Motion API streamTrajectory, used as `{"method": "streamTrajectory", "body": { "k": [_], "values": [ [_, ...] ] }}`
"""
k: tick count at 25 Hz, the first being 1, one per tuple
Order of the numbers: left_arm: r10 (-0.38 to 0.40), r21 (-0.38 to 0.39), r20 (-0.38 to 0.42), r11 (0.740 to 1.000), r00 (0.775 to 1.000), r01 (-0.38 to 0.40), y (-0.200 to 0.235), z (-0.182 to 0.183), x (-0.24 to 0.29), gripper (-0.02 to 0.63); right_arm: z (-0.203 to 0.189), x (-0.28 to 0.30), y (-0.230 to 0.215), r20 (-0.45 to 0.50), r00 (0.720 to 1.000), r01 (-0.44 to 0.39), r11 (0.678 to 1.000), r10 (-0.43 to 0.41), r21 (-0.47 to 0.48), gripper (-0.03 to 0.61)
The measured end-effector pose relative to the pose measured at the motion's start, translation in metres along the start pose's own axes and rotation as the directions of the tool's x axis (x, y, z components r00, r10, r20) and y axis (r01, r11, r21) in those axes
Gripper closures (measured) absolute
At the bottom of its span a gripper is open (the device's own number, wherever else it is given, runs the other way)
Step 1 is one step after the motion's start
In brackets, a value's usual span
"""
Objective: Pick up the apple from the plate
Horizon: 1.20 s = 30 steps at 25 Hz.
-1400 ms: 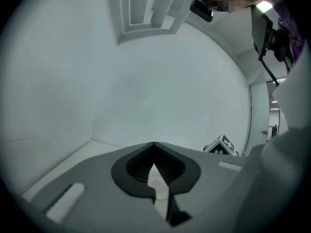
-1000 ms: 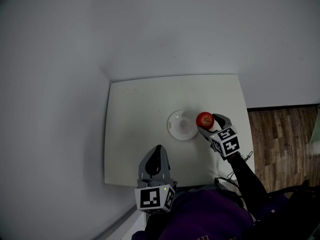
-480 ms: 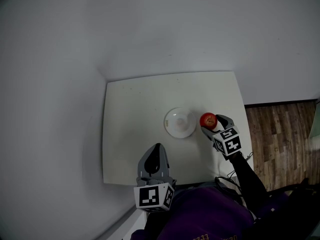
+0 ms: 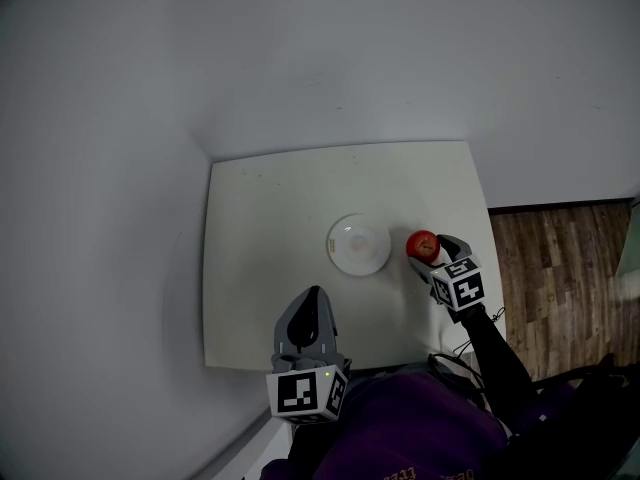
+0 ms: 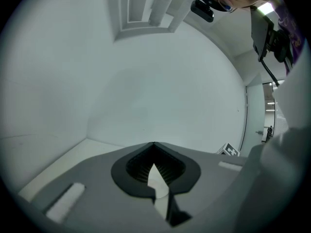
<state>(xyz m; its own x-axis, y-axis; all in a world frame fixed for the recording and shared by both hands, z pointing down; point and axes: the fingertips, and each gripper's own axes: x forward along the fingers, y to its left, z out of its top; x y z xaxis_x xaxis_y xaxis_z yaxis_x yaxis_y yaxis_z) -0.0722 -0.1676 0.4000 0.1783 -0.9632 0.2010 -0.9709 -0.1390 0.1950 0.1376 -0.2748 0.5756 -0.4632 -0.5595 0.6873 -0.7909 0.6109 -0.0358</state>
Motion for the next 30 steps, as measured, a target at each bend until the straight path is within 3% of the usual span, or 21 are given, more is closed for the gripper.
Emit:
{"method": "streamTrajectory", "body": {
  "k": [15, 22, 30],
  "values": [
    [-0.007, 0.002, -0.002, 1.0, 1.0, 0.007, 0.002, -0.003, 0.002, 0.609, -0.024, 0.004, -0.007, -0.032, 0.999, 0.013, 0.999, -0.011, 0.031, 0.229],
    [-0.006, 0.001, -0.001, 1.0, 1.0, 0.006, 0.002, -0.004, 0.001, 0.609, -0.025, 0.003, -0.013, -0.003, 1.0, 0.01, 0.996, -0.009, 0.093, 0.229],
    [-0.009, -0.001, 0.0, 1.0, 1.0, 0.009, 0.002, -0.003, 0.0, 0.609, -0.018, -0.007, -0.013, 0.048, 0.999, 0.002, 0.998, -0.005, 0.063, 0.227]
  ]
}}
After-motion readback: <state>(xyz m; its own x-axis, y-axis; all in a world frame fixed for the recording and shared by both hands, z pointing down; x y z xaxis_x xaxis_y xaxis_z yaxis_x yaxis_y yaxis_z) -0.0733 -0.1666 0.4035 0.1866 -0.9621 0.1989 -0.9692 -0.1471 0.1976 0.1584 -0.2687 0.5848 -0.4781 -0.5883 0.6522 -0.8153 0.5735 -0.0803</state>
